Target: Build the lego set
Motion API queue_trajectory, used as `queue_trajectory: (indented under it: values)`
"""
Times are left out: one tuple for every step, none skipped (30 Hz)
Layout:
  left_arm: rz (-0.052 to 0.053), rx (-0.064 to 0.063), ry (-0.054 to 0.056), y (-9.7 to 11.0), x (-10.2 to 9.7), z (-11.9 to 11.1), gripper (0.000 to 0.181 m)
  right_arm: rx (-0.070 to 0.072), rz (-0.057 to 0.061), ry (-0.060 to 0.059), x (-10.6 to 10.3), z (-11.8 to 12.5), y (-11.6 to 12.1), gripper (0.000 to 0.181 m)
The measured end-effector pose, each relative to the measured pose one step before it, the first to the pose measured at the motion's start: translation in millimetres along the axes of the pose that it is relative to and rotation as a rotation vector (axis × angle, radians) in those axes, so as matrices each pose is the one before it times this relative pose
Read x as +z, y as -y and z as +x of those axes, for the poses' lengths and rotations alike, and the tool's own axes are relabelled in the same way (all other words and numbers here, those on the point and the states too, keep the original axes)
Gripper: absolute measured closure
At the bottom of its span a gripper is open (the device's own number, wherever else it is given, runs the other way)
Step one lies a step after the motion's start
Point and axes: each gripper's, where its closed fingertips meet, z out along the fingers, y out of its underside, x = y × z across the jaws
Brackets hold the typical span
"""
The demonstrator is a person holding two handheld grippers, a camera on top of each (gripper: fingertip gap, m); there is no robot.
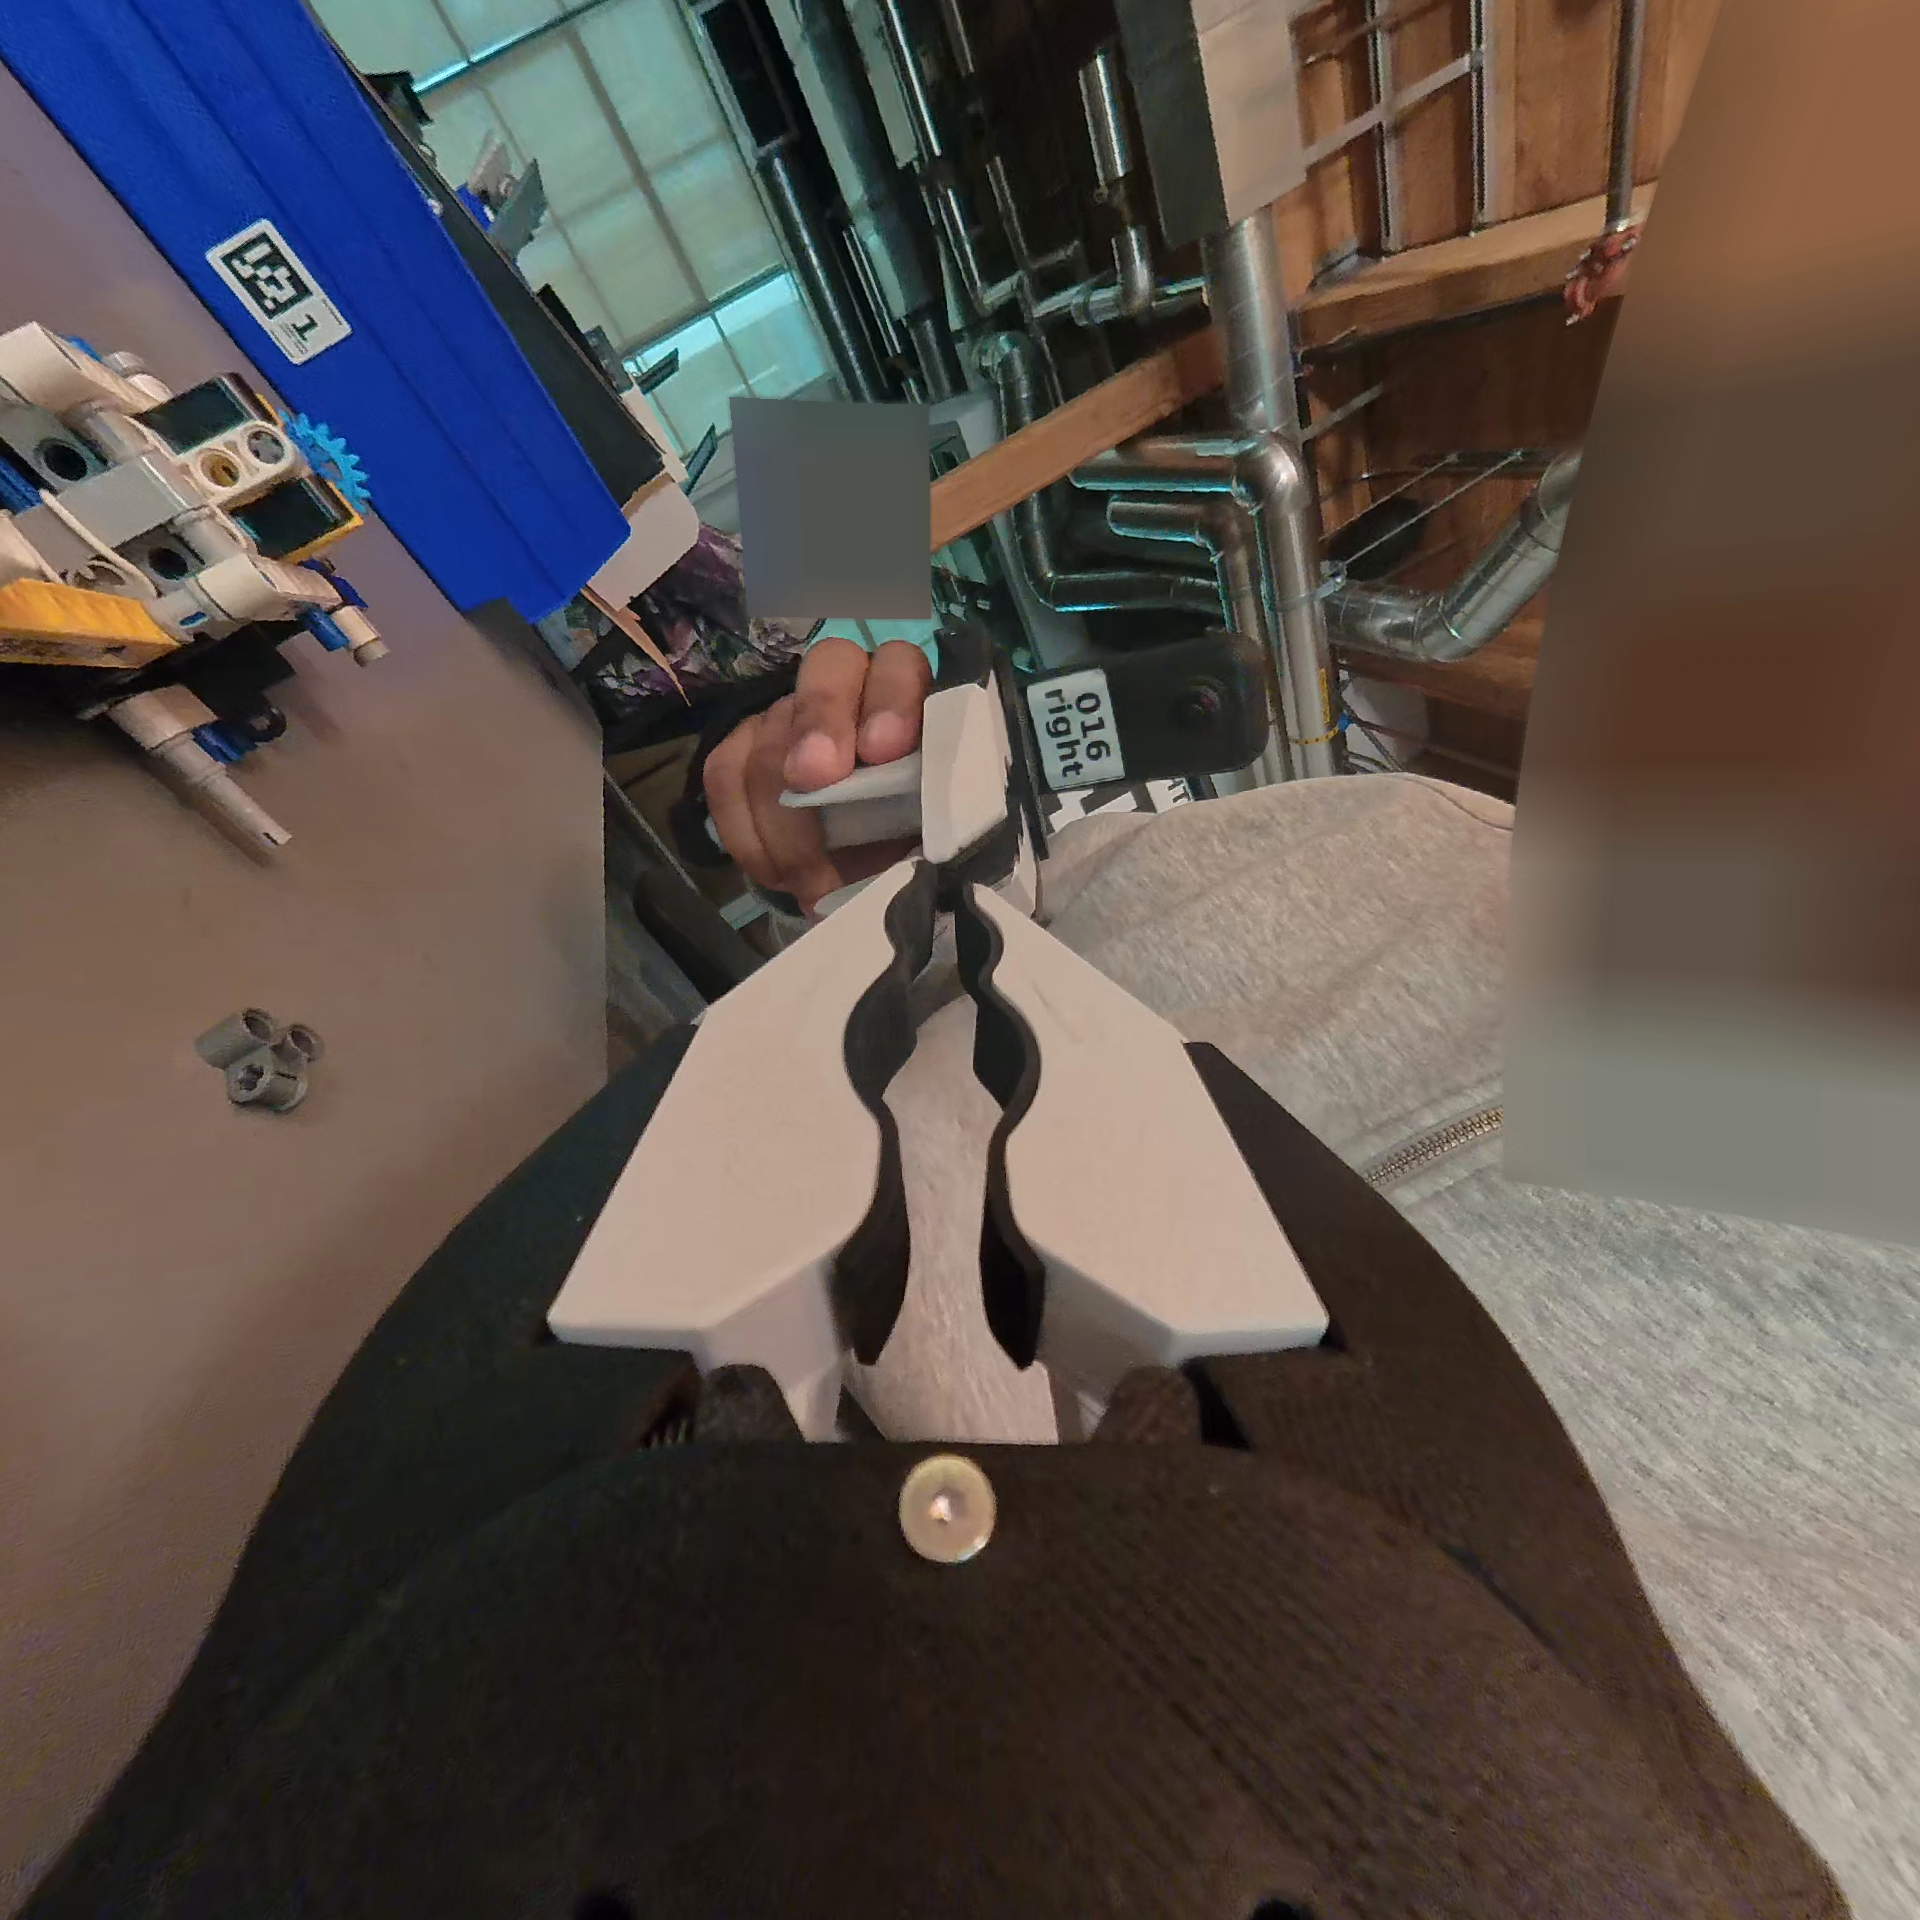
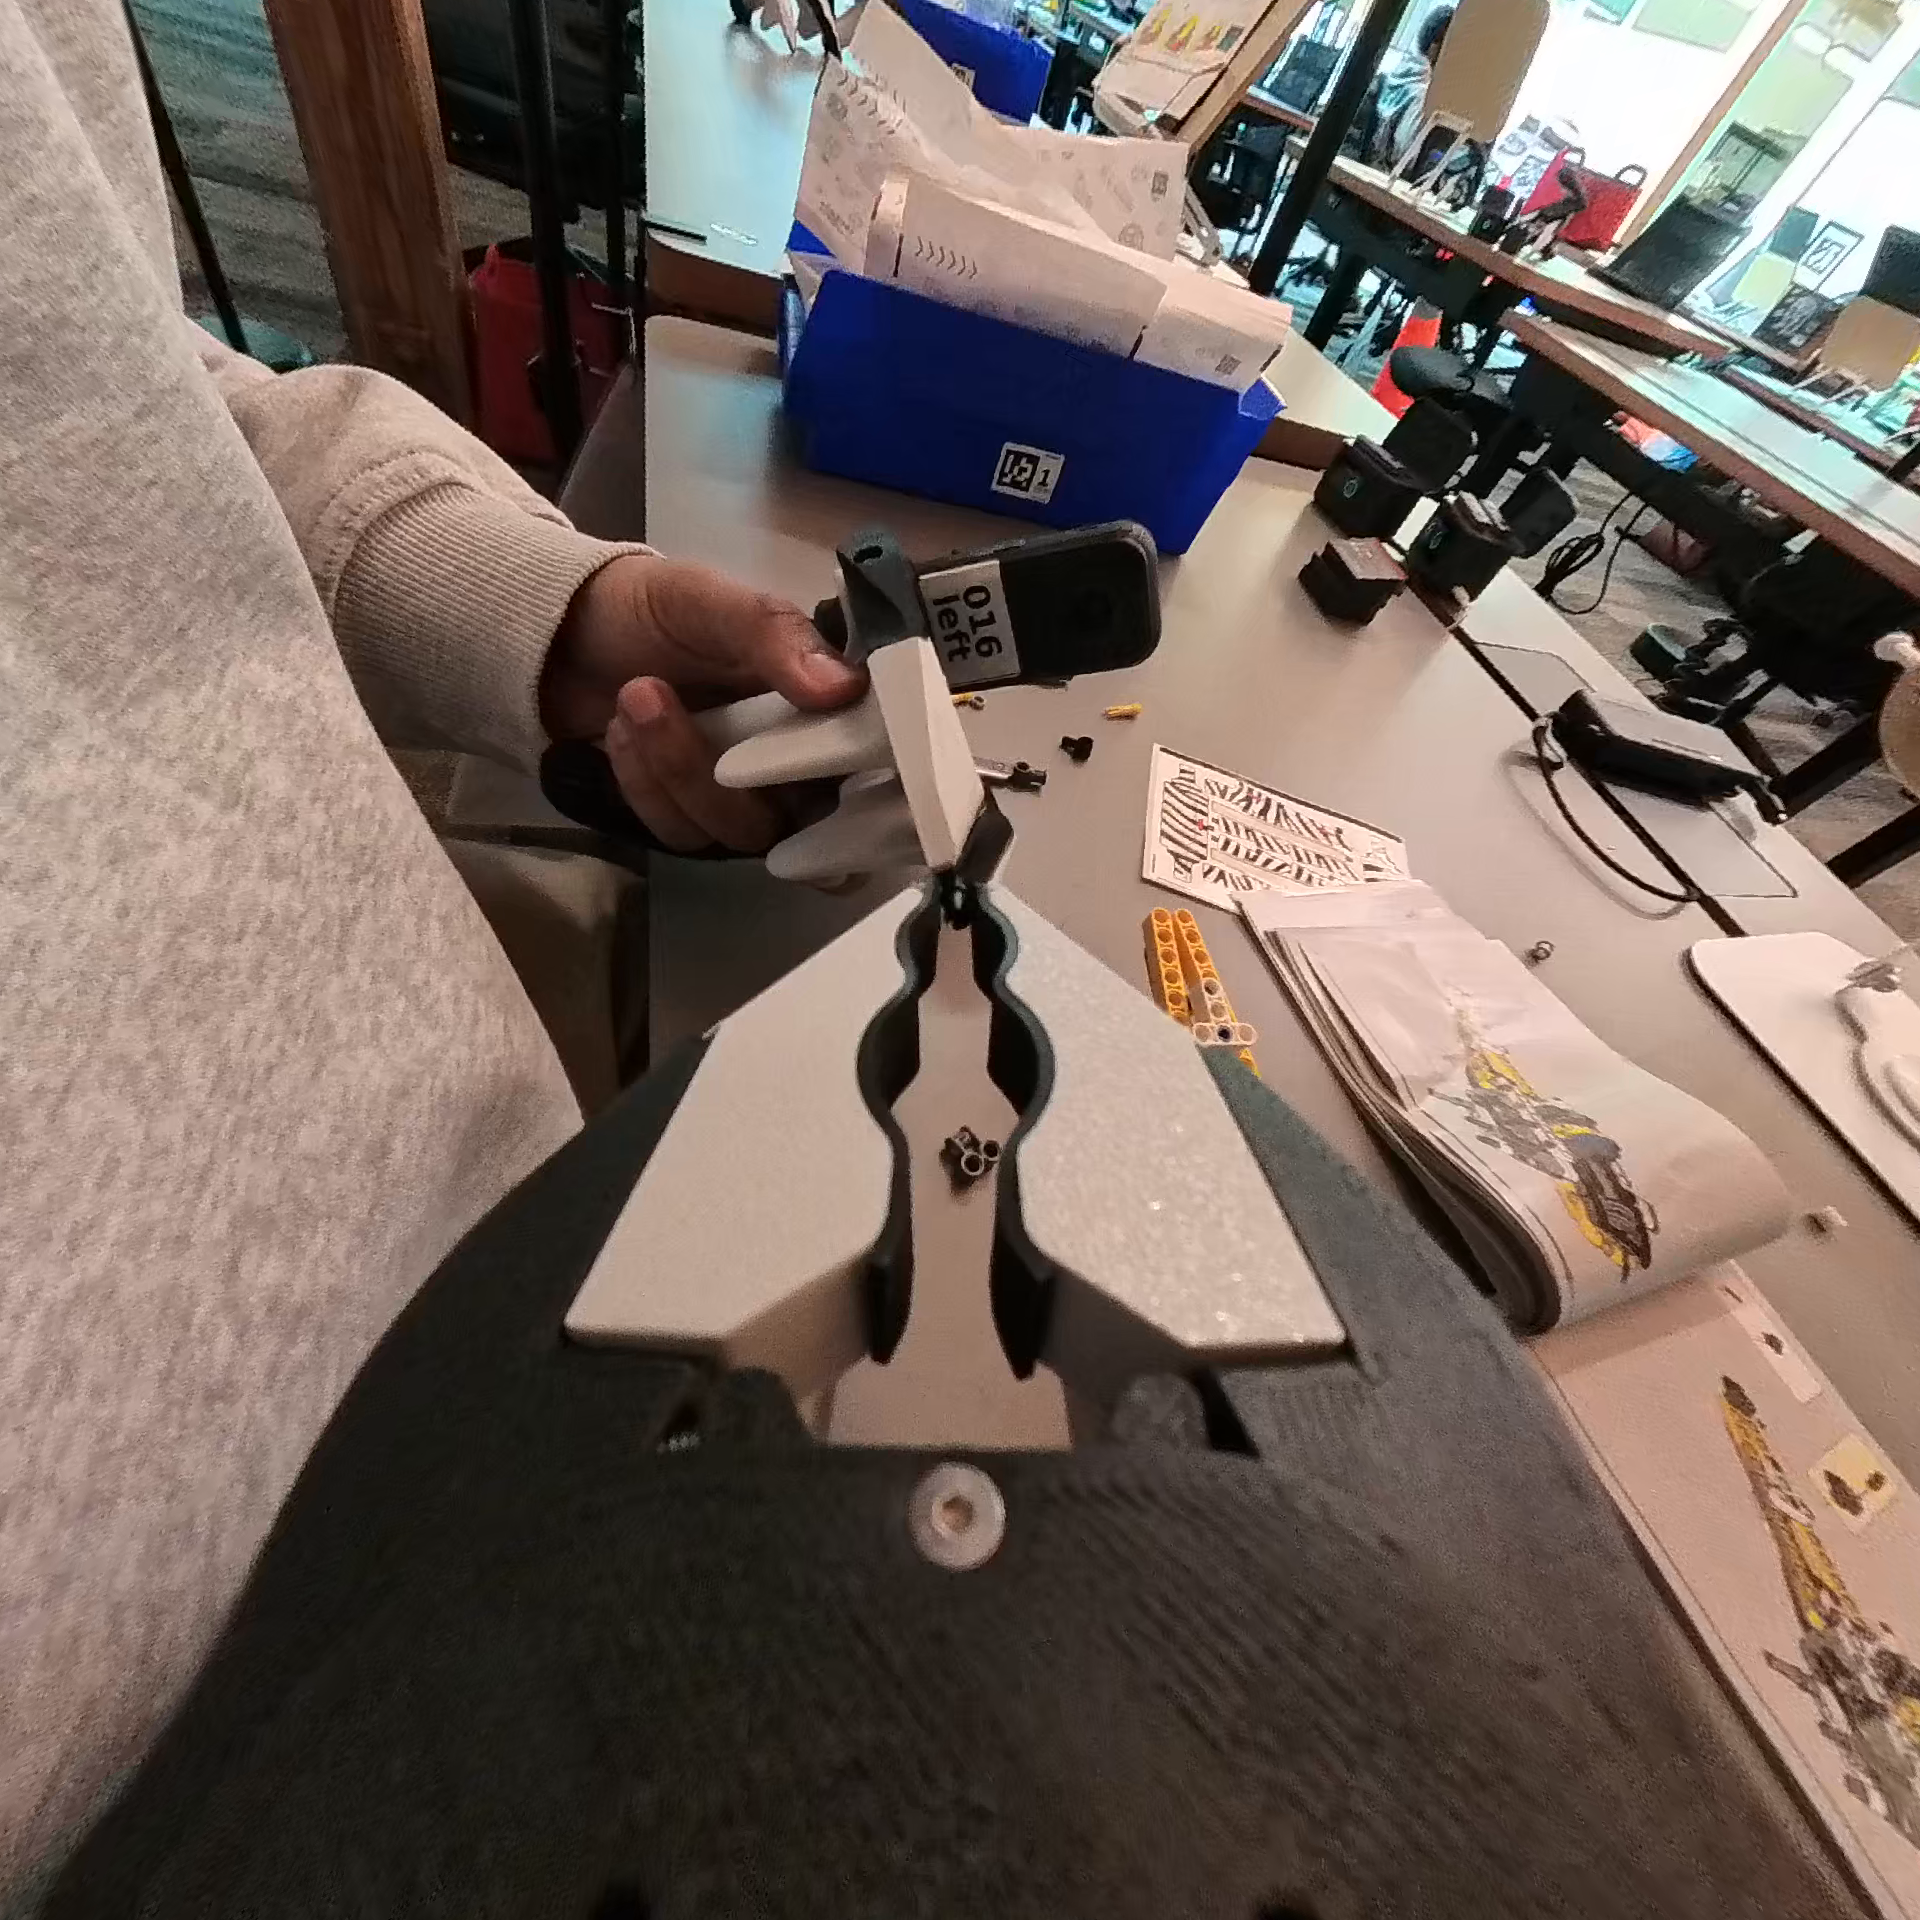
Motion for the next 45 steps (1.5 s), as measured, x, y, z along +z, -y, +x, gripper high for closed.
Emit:
queue_trajectory:
  values:
    - [0.0009, -0.0001, 0.0002, 0.31, -0.20, 0.00, 0.180, 0.0003, -0.0060, 0.0056, 0.35, -0.10, -0.12, 0.177]
    - [-0.0002, 0.0021, 0.0011, 0.01, 0.07, 0.01, 0.180, 0.0017, -0.0061, 0.0081, 0.08, -0.32, -0.07, 0.177]
    - [-0.0007, 0.0020, 0.0008, -0.16, 0.19, -0.09, 0.180, 0.0053, -0.0067, 0.0109, -0.15, -0.22, -0.08, 0.178]
    - [0.0007, 0.0049, 0.0027, 0.05, 0.18, -0.16, 0.180, 0.0108, -0.0074, 0.0125, -0.10, 0.02, -0.13, 0.178]
    - [0.0028, 0.0105, 0.0121, 0.49, 0.00, -1.08, 0.180, 0.0159, -0.0107, 0.0109, 0.00, 0.68, -0.62, 0.178]
    - [0.0040, 0.0193, 0.0249, 0.83, -0.39, -2.22, 0.179, 0.0196, -0.0142, 0.0069, 0.32, 1.31, -1.33, 0.178]
    - [0.0069, 0.0300, 0.0368, 1.94, -1.49, -2.85, 0.175, 0.0187, -0.0157, 0.0007, 0.35, 2.49, -1.67, 0.178]
    - [0.0100, 0.0354, 0.0486, 2.99, -3.60, -3.43, 0.172, 0.0165, -0.0238, -0.0113, 0.47, 4.51, -2.65, 0.178]
    - [0.0252, 0.0391, 0.0567, 5.19, -5.70, -3.27, 0.172, 0.0144, -0.0382, -0.0174, 0.99, 5.67, -4.40, 0.177]
    - [0.0361, 0.0402, 0.0556, 6.79, -7.38, -1.90, 0.172, 0.0135, -0.0518, -0.0180, 1.95, 5.75, -6.00, 0.178]
    - [0.0325, 0.0399, 0.0528, 6.06, -8.20, -1.10, 0.171, 0.0114, -0.0592, -0.0202, 2.67, 5.80, -6.67, 0.178]
    - [0.0252, 0.0348, 0.0610, 4.71, -8.83, -2.64, 0.172, 0.0097, -0.0635, -0.0189, 3.77, 5.27, -7.25, 0.177]
    - [0.0229, 0.0326, 0.0655, 4.01, -9.34, -3.91, 0.172, 0.0089, -0.0695, -0.0043, 4.80, 2.85, -7.56, 0.177]
    - [0.0257, 0.0371, 0.0491, 4.19, -9.83, -2.19, 0.172, 0.0085, -0.0680, 0.0053, 5.43, 1.10, -6.66, 0.177]
    - [0.0282, 0.0252, 0.0445, 5.00, -9.90, -2.73, 0.172, 0.0078, -0.0654, 0.0087, 6.04, 0.12, -5.68, 0.178]
    - [0.0322, 0.0129, 0.0443, 6.13, -10.12, -4.02, 0.173, 0.0030, -0.0658, 0.0175, 6.29, -1.44, -5.00, 0.178]
    - [0.0415, 0.0100, 0.0334, 7.97, -10.37, -3.58, 0.173, -0.0015, -0.0658, 0.0154, 6.36, -1.61, -4.74, 0.178]
    - [0.0455, 0.0041, 0.0261, 9.27, -10.23, -3.44, 0.174, -0.0077, -0.0633, 0.0090, 6.02, -1.10, -4.14, 0.178]
    - [0.0373, 0.0011, 0.0295, 8.93, -9.73, -4.75, 0.176, -0.0150, -0.0546, 0.0026, 5.48, -0.52, -3.00, 0.178]
    - [0.0281, 0.0084, 0.0323, 7.91, -9.14, -5.79, 0.177, -0.0192, -0.0466, -0.0035, 4.75, -0.03, -2.15, 0.178]
    - [0.0245, 0.0169, 0.0405, 7.47, -8.98, -7.41, 0.177, -0.0182, -0.0479, 0.0017, 4.41, -0.81, -2.46, 0.178]
    - [0.0223, 0.0138, 0.0467, 7.21, -8.61, -8.69, 0.178, -0.0160, -0.0440, 0.0110, 3.89, -2.24, -1.91, 0.178]
    - [0.0218, 0.0112, 0.0379, 6.96, -7.83, -7.88, 0.178, -0.0135, -0.0372, 0.0075, 3.12, -1.73, -1.09, 0.178]
    - [0.0227, 0.0076, 0.0253, 6.46, -7.06, -6.47, 0.178, -0.0125, -0.0342, 0.0045, 2.50, -1.34, -0.63, 0.177]
    - [0.0231, -0.0017, 0.0231, 5.79, -6.12, -6.45, 0.179, -0.0118, -0.0298, 0.0046, 2.04, -1.30, 0.03, 0.178]
    - [0.0228, -0.0104, 0.0201, 4.94, -5.11, -6.61, 0.180, -0.0084, -0.0262, -0.0022, 1.54, 0.09, 0.25, 0.178]
    - [0.0182, -0.0155, 0.0086, 3.76, -3.75, -5.30, 0.180, -0.0051, -0.0268, 0.0019, 1.45, 0.09, 0.05, 0.178]
    - [0.0113, -0.0215, 0.0013, 2.22, -2.61, -4.59, 0.180, -0.0019, -0.0270, 0.0073, 1.39, -0.36, -0.49, 0.178]
    - [0.0058, -0.0241, -0.0002, 0.93, -1.57, -4.27, 0.180, 0.0005, -0.0205, 0.0037, 0.97, 0.55, 0.16, 0.178]
    - [0.0036, -0.0212, -0.0024, 0.23, -0.77, -3.44, 0.181, 0.0026, -0.0151, 0.0065, 0.30, 0.47, 0.66, 0.178]
    - [0.0025, -0.0210, -0.0051, -0.07, -0.39, -2.51, 0.181, 0.0043, -0.0164, 0.0092, 0.18, 0.28, 0.47, 0.178]
    - [0.0009, -0.0168, -0.0049, -0.27, -0.16, -1.76, 0.181, 0.0037, -0.0171, 0.0072, 0.01, 0.28, 0.23, 0.178]
    - [0.0002, -0.0090, -0.0029, -0.35, -0.08, -1.07, 0.181, 0.0017, -0.0173, 0.0059, 0.09, 0.16, 0.06, 0.178]
    - [-0.0007, -0.0048, 0.0004, -0.17, -0.07, -0.91, 0.181, 0.0022, -0.0188, 0.0061, 0.00, -0.13, -0.30, 0.178]
    - [0.0005, -0.0011, 0.0019, 0.08, -0.20, -0.56, 0.181, 0.0027, -0.0176, 0.0052, 0.13, -0.14, -0.10, 0.178]
    - [0.0015, 0.0010, 0.0004, 0.38, -0.25, 0.01, 0.181, 0.0001, -0.0150, 0.0040, 0.04, -0.03, -0.18, 0.178]
    - [0.0006, 0.0012, 0.0023, 0.15, -0.18, -0.33, 0.181, 0.0008, -0.0152, 0.0058, 0.10, -0.14, -0.32, 0.178]
    - [-0.0002, 0.0012, 0.0041, 0.10, -0.19, -0.74, 0.181, 0.0026, -0.0179, 0.0098, 0.01, -0.25, -0.84, 0.178]
    - [-0.0007, -0.0009, 0.0005, -0.16, -0.06, -0.46, 0.181, 0.0021, -0.0155, 0.0109, -0.05, -0.24, -0.49, 0.178]
    - [0.0002, -0.0045, -0.0032, 0.00, 0.10, -0.09, 0.181, -0.0004, -0.0092, 0.0100, 0.06, -0.05, 0.10, 0.178]
    - [0.0000, -0.0048, -0.0032, -0.17, -0.02, -0.20, 0.181, -0.0016, -0.0044, 0.0094, 0.10, 0.08, 0.28, 0.178]
    - [-0.0009, -0.0043, -0.0007, -0.26, 0.14, -0.52, 0.181, -0.0004, -0.0027, 0.0090, 0.02, 0.03, 0.11, 0.178]
    - [-0.0007, -0.0041, 0.0001, -0.13, -0.11, -0.69, 0.181, 0.0023, -0.0022, 0.0081, -0.05, -0.07, -0.13, 0.178]
    - [0.0006, -0.0034, -0.0011, 0.06, -0.06, -0.32, 0.181, 0.0029, -0.0015, 0.0063, 0.00, 0.04, -0.01, 0.178]
    - [0.0012, -0.0029, -0.0005, 0.23, -0.23, -0.37, 0.181, 0.0024, -0.0013, 0.0045, 0.10, 0.02, -0.05, 0.178]
